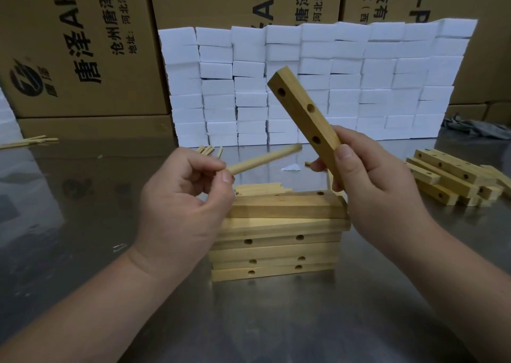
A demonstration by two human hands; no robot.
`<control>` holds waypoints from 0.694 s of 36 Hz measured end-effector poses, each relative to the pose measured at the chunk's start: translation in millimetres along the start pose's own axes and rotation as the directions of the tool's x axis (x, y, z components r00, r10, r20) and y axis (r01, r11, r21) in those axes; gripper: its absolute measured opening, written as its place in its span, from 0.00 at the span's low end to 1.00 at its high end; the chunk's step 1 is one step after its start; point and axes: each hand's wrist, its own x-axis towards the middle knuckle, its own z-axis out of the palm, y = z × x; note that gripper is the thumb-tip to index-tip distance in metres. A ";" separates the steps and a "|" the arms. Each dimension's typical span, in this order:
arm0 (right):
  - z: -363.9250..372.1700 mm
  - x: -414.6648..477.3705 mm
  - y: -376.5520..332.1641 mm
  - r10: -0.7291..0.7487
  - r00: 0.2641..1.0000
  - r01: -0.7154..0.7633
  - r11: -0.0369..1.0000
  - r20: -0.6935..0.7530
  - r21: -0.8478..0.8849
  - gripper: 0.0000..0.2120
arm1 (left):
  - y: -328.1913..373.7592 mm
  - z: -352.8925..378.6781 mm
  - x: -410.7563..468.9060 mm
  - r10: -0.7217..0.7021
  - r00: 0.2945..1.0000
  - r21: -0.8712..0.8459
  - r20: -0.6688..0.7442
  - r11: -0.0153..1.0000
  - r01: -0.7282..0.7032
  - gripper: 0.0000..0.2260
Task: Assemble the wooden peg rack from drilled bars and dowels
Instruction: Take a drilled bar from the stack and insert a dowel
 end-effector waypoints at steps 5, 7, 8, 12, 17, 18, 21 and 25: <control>0.3 -1.1 1.5 -0.002 1.000 0.003 0.998 -0.009 0.063 0.13 | 0.3 0.7 2.0 -0.038 0.998 -0.082 0.057 0.996 0.043 0.06; 1.4 -0.9 0.9 0.003 1.000 -0.002 0.996 -0.007 0.087 0.15 | 0.0 0.2 0.2 -0.049 0.994 -0.069 0.100 0.996 0.056 0.03; 2.1 -0.7 0.3 0.013 1.000 -0.012 0.994 -0.008 0.106 0.18 | 0.0 0.2 -0.7 -0.033 0.991 -0.051 0.127 0.998 0.040 0.04; 1.6 0.8 0.4 0.060 0.998 -0.051 0.968 -0.028 0.247 0.14 | 4.6 0.4 0.6 0.175 0.953 0.055 0.247 0.979 -0.194 0.15; -3.4 3.4 -0.1 0.186 0.982 -0.182 0.898 0.029 0.401 0.17 | 8.7 1.5 1.6 0.324 0.901 0.173 0.287 0.908 -0.382 0.13; -3.3 3.6 -1.0 0.196 0.980 -0.196 0.886 0.045 0.420 0.17 | 9.5 2.7 0.5 0.328 0.899 0.172 0.290 0.906 -0.386 0.13; -1.6 3.1 -2.1 0.172 0.983 -0.182 0.879 0.063 0.440 0.17 | 10.9 5.7 -3.1 0.328 0.892 0.168 0.311 0.905 -0.391 0.12; 0.2 2.0 -1.5 0.144 0.988 -0.157 0.885 0.062 0.439 0.15 | 12.2 7.7 -4.6 0.319 0.895 0.180 0.312 0.905 -0.386 0.11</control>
